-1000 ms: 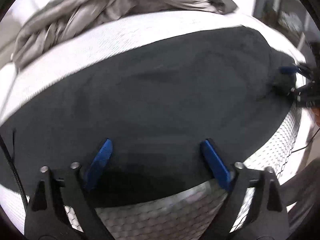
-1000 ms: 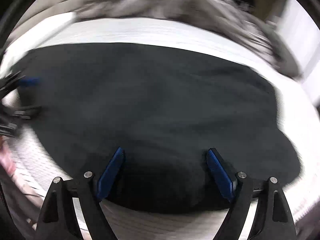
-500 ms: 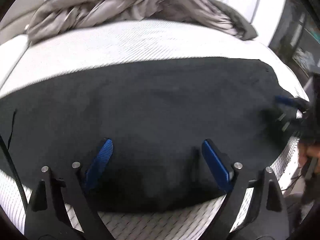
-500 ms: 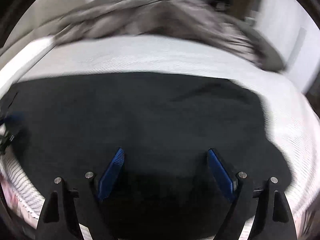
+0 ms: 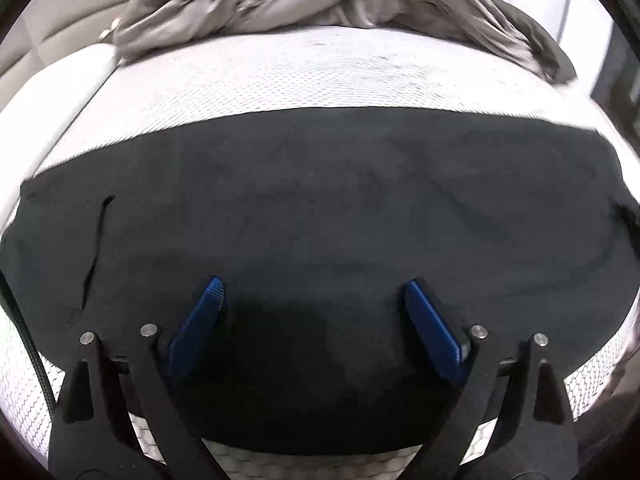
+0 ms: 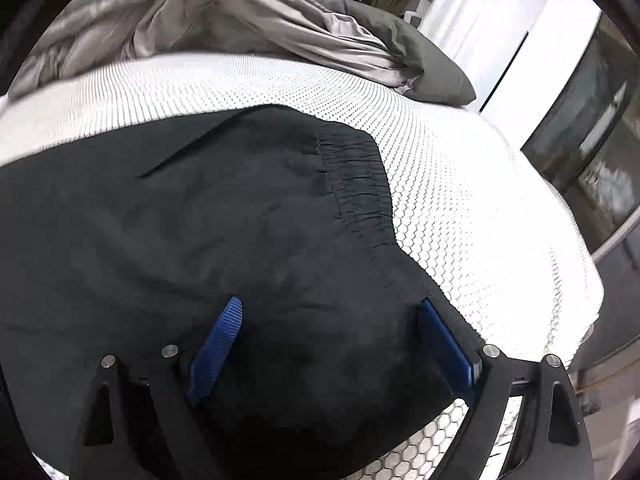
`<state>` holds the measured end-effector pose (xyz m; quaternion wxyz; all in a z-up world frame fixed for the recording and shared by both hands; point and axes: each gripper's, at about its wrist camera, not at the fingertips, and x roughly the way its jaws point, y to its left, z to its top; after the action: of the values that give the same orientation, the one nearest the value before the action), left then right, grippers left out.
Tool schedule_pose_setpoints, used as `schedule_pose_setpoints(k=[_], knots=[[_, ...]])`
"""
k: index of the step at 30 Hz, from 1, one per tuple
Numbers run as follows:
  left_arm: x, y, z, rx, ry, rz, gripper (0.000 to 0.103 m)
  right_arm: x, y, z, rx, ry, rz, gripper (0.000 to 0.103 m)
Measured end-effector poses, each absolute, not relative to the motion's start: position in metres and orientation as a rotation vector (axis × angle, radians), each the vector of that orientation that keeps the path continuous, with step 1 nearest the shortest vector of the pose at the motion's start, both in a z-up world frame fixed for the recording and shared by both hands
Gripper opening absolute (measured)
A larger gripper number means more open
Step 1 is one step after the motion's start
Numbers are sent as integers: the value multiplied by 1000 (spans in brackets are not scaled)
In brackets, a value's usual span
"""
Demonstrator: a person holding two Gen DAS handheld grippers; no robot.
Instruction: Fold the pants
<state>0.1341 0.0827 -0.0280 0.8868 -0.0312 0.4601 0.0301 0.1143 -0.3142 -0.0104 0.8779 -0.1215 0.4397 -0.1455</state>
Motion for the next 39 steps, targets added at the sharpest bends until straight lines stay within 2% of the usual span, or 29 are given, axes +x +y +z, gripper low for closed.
schedule_pose_setpoints(k=[4,7,12,15,19,21,25,28,34,37,39], knots=[[136,72,-3,-151,888,6,89,104,-269,0,-317,862,-169,90],[154,30,5,-98,890,-65,90,118,-217,-3,-280,880,23,90],[192,-36,-16,31,985,-204,90,140,-128,-26,-345,951,214,90],[198,-40,-35,29,1019,-209,90,141,-104,-32,-455,956,253,89],[199,-21,-31,49,1018,-167,90,135,-137,-28,-494,949,196,89],[200,2,-31,52,1020,-101,90,138,-184,-28,-489,962,80,90],[199,47,-24,-36,1016,-26,90,143,-280,-20,-324,975,-268,90],[198,71,-22,-82,1022,30,90,146,-304,-19,-244,965,-358,90],[196,76,4,-215,928,-21,90,133,-240,4,-280,874,-189,87],[207,52,3,-163,898,-36,90,141,-179,5,-230,874,32,87],[219,31,-8,-95,941,-15,90,147,-144,-7,-255,898,99,87]])
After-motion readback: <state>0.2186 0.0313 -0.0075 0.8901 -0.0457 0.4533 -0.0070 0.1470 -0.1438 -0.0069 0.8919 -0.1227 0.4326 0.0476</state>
